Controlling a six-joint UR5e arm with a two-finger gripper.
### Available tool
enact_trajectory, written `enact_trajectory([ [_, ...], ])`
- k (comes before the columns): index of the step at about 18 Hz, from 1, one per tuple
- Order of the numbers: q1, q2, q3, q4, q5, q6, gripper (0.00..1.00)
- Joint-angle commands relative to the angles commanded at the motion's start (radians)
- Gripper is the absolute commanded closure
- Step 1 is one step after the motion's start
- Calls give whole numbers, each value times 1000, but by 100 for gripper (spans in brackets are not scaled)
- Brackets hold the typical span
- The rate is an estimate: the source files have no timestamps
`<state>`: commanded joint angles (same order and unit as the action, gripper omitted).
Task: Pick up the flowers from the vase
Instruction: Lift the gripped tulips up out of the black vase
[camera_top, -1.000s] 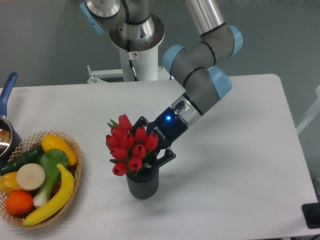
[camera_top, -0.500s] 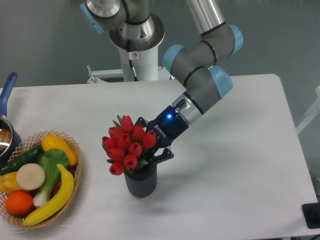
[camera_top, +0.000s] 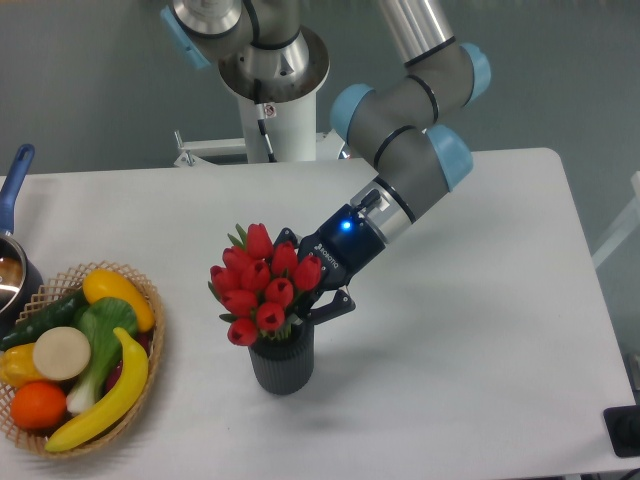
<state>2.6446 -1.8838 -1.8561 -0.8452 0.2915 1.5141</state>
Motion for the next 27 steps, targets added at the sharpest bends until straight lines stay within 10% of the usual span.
enact_trajectory([
  [17,15,146,35,0,-31,-333,52],
  [27,75,155,198,-2,-34,-623,52],
])
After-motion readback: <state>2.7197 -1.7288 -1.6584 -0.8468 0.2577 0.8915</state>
